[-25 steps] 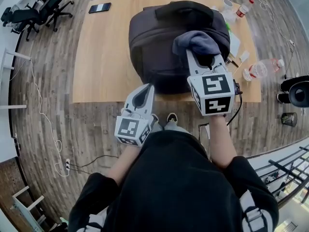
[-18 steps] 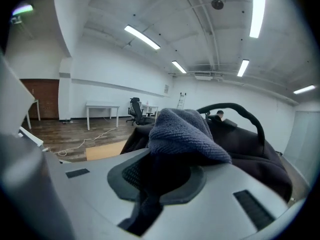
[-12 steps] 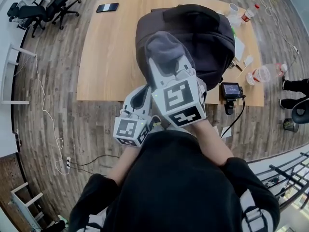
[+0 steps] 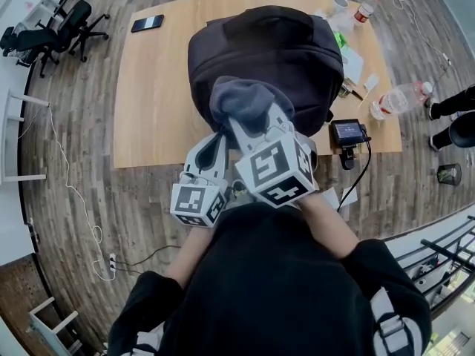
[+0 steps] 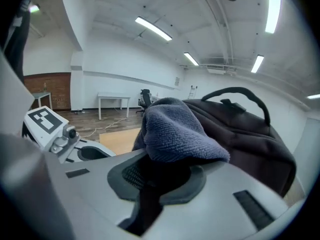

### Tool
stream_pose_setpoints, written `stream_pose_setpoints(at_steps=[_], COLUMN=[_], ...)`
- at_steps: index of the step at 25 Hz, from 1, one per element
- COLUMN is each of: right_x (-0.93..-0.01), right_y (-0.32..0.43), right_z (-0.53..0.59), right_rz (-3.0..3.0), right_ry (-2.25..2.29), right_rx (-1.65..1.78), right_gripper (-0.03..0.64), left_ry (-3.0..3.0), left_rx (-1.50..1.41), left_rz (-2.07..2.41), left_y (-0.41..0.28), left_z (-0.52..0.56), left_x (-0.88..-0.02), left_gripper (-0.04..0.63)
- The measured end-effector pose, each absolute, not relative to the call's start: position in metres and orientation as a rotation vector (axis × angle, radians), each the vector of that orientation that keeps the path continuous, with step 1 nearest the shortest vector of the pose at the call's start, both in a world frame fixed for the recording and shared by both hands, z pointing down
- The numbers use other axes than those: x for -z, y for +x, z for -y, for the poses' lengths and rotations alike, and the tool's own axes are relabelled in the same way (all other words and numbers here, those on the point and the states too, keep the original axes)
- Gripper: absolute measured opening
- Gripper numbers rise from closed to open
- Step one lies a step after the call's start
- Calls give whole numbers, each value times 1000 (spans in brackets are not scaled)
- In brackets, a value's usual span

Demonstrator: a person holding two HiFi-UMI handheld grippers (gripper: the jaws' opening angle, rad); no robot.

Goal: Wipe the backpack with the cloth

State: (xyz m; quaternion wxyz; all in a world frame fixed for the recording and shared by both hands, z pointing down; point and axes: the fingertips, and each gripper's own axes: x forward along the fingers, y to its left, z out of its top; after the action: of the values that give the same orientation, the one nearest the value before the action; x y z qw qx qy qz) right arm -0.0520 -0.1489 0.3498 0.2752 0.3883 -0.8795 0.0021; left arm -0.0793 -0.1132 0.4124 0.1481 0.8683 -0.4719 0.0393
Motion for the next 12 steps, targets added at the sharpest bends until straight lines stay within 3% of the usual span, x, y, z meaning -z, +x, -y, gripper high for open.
stream_pose_setpoints(at_steps=[12], right_x=[-335], right_y=[114], right_z=[167], right_rz=[2141], right_ry=[1484], right_rx=[39], right_gripper=[54], left_ry=[2518], left_rx=[-103], left_rz=[1362], left_y=[-78], left_z=[116], left_x=[-413], left_gripper=[15])
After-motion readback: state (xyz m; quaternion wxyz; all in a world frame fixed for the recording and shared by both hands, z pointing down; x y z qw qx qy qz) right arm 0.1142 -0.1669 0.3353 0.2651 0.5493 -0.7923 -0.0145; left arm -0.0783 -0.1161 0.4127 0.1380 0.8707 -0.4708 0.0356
